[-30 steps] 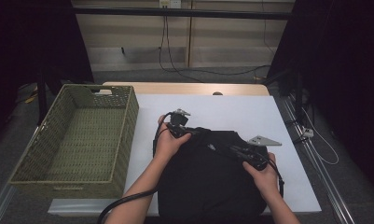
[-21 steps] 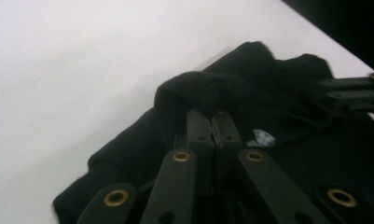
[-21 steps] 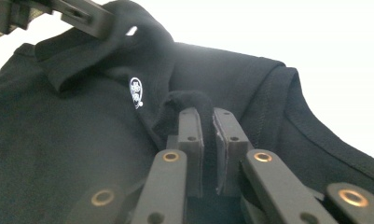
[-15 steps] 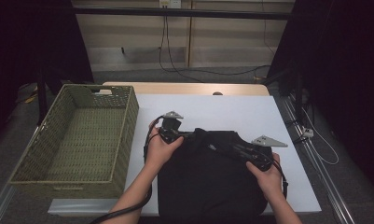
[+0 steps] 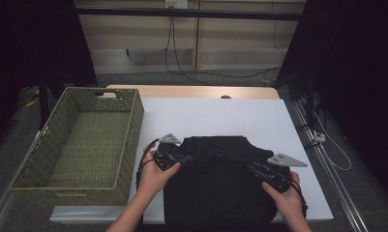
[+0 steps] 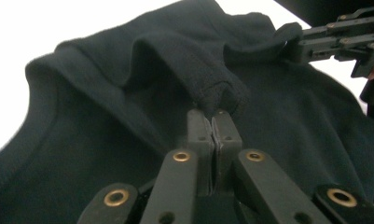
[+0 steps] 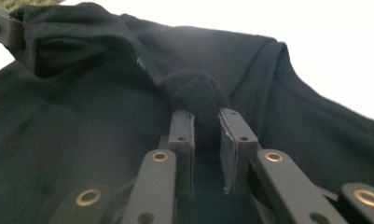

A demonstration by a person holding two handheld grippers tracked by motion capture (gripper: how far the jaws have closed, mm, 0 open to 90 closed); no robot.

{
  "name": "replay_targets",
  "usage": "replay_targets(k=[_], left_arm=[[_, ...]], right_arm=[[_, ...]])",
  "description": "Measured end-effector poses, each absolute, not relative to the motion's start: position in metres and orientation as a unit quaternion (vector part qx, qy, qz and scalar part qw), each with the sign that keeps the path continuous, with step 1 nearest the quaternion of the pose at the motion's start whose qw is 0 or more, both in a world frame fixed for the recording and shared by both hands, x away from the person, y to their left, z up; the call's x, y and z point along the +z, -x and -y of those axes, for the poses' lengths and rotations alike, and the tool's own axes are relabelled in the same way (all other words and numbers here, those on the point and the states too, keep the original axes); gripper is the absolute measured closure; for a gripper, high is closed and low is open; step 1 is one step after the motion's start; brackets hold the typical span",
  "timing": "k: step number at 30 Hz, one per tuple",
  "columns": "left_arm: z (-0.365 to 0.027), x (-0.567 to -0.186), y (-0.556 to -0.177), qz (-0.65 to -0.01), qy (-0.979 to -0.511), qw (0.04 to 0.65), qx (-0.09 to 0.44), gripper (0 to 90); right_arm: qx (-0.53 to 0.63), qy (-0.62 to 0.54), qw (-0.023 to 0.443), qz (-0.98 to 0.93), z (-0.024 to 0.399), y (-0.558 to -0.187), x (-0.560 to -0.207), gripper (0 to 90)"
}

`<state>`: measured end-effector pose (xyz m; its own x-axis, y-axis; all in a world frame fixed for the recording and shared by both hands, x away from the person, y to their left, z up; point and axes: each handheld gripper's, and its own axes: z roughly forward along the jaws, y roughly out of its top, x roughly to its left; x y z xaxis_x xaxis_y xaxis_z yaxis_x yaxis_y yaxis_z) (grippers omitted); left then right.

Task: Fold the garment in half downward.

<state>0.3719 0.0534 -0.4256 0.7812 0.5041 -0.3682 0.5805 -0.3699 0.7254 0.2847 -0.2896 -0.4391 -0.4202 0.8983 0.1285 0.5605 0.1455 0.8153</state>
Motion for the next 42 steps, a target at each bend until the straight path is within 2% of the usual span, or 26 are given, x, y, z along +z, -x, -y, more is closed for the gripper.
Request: replay_targets(k=[4,12,13,21,24,26,29,32,37,41,42], left_arm=[[-0.056,-0.429,-0.365,-0.321,-0.834,0.447,-0.044,88.3],[-0.056,-0.434,-0.364,-0.323,-0.833,0.446,-0.049,87.9],[-0.055,-0.434,-0.363,-0.336,-0.829,0.444,-0.054,87.9],[-0.056,-0.436,-0.363,-0.315,-0.837,0.444,-0.057,87.2],[-0.054,-0.436,-0.361,-0.323,-0.837,0.44,-0.046,85.9],[-0.055,-0.436,-0.361,-0.32,-0.839,0.437,-0.049,82.2],[-0.053,-0.436,-0.359,-0.323,-0.837,0.44,-0.038,66.7],[-0.052,-0.432,-0.36,-0.321,-0.837,0.441,-0.034,48.5],[-0.046,-0.43,-0.362,-0.319,-0.835,0.447,-0.037,44.4],[-0.044,-0.437,-0.366,-0.322,-0.837,0.438,-0.053,51.4],[-0.042,-0.439,-0.365,-0.329,-0.835,0.437,-0.061,55.9]], right_arm=[[0.412,-0.498,0.193,-0.738,0.292,-0.274,-0.441,71.2],[0.429,-0.5,0.203,-0.724,0.294,-0.269,-0.433,46.5],[0.435,-0.502,0.2,-0.72,0.293,-0.27,-0.431,46.6],[0.444,-0.499,0.194,-0.719,0.281,-0.287,-0.427,43.7],[0.439,-0.495,0.183,-0.727,0.275,-0.294,-0.43,46.1],[0.427,-0.498,0.171,-0.736,0.271,-0.295,-0.435,53.4],[0.419,-0.494,0.154,-0.746,0.27,-0.293,-0.441,68.9],[0.417,-0.493,0.143,-0.75,0.273,-0.29,-0.441,77.1],[0.423,-0.496,0.137,-0.746,0.279,-0.285,-0.44,82.4],[0.426,-0.498,0.142,-0.742,0.282,-0.281,-0.438,82.0],[0.426,-0.497,0.143,-0.742,0.282,-0.28,-0.438,81.8]])
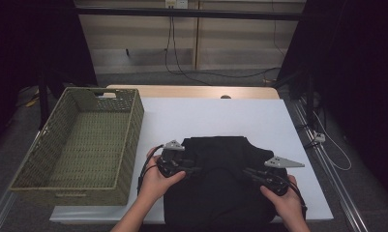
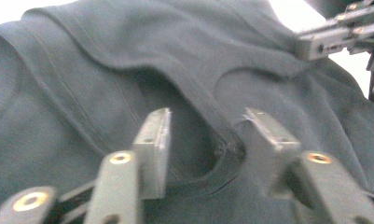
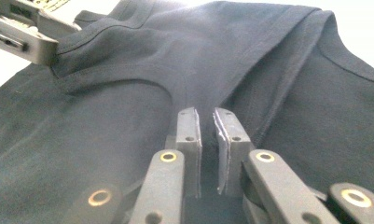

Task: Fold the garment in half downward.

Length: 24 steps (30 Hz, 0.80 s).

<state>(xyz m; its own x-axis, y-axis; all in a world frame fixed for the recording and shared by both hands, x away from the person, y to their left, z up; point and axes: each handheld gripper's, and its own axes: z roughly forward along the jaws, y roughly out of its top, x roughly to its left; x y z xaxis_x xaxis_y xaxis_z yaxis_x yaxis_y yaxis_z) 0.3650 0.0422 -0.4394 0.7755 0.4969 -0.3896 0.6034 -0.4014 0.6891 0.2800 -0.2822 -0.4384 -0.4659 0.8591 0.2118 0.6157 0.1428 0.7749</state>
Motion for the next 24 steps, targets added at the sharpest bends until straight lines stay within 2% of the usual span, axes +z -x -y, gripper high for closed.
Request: replay_targets(k=[2,5,7,10,12,18,24], left_arm=[[-0.04,-0.442,-0.365,-0.324,-0.836,0.436,-0.074,59.7],[-0.039,-0.44,-0.363,-0.316,-0.841,0.433,-0.078,73.5],[-0.04,-0.438,-0.362,-0.318,-0.839,0.434,-0.084,80.4],[-0.043,-0.433,-0.36,-0.315,-0.84,0.432,-0.086,85.4],[-0.045,-0.431,-0.36,-0.313,-0.84,0.435,-0.091,86.1],[-0.049,-0.429,-0.359,-0.317,-0.834,0.442,-0.097,86.6],[-0.053,-0.425,-0.359,-0.307,-0.837,0.443,-0.094,86.6]], right_arm=[[0.426,-0.501,0.141,-0.74,0.284,-0.279,-0.439,80.8],[0.424,-0.499,0.142,-0.742,0.286,-0.279,-0.442,77.0],[0.428,-0.494,0.146,-0.743,0.286,-0.28,-0.443,70.0],[0.423,-0.49,0.137,-0.749,0.281,-0.281,-0.445,59.4],[0.417,-0.491,0.139,-0.752,0.278,-0.283,-0.447,55.9],[0.415,-0.494,0.135,-0.752,0.278,-0.287,-0.447,77.7],[0.436,-0.498,0.139,-0.736,0.29,-0.283,-0.438,82.0]])
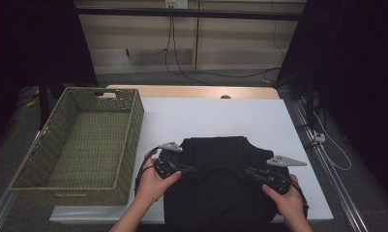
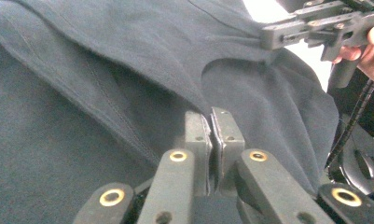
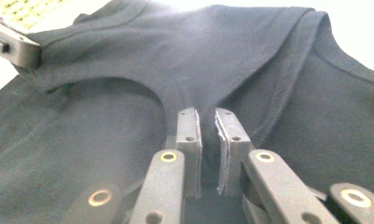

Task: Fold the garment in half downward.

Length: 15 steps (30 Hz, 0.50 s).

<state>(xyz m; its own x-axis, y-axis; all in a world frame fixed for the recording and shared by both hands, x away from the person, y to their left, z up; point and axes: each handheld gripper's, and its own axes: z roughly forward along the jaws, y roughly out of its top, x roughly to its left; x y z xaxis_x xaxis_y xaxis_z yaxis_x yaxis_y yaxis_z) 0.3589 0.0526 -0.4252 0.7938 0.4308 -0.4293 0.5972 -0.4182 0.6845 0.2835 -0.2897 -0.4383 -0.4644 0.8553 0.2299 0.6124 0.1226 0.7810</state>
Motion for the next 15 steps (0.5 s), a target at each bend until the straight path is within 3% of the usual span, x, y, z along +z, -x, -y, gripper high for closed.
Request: replay_targets(k=[15], left_arm=[[-0.0587,-0.4147,-0.355,-0.306,-0.831,0.457,-0.083,87.0]], right_arm=[[0.489,-0.5,0.133,-0.702,0.2979,-0.2767,-0.4289,80.7]])
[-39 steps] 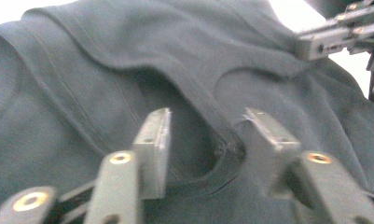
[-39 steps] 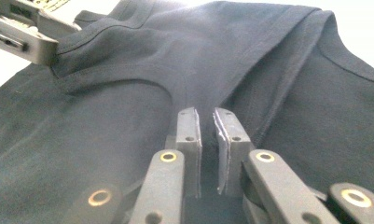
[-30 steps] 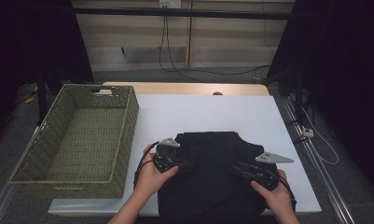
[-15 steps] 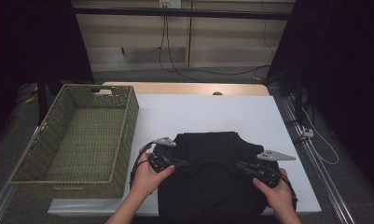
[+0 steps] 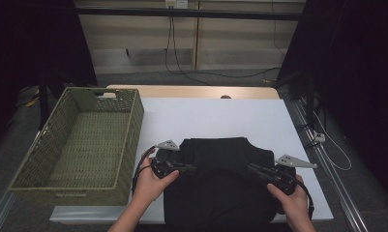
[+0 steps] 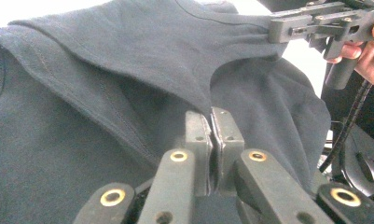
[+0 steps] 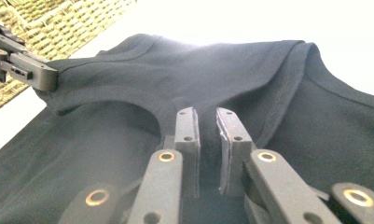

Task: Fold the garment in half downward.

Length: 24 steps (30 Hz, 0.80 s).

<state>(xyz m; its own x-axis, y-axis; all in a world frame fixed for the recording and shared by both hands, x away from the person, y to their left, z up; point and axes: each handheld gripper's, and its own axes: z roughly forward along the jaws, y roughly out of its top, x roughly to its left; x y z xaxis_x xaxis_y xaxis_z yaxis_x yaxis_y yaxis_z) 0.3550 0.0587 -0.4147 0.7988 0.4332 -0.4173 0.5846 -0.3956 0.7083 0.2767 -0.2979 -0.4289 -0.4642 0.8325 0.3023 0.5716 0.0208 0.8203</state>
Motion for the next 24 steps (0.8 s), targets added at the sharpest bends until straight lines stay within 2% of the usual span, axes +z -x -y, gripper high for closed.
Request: replay_targets(k=[24], left_arm=[[-0.068,-0.407,-0.344,-0.293,-0.834,0.459,-0.085,87.2]], right_arm=[[0.516,-0.491,0.135,-0.689,0.308,-0.264,-0.419,80.6]])
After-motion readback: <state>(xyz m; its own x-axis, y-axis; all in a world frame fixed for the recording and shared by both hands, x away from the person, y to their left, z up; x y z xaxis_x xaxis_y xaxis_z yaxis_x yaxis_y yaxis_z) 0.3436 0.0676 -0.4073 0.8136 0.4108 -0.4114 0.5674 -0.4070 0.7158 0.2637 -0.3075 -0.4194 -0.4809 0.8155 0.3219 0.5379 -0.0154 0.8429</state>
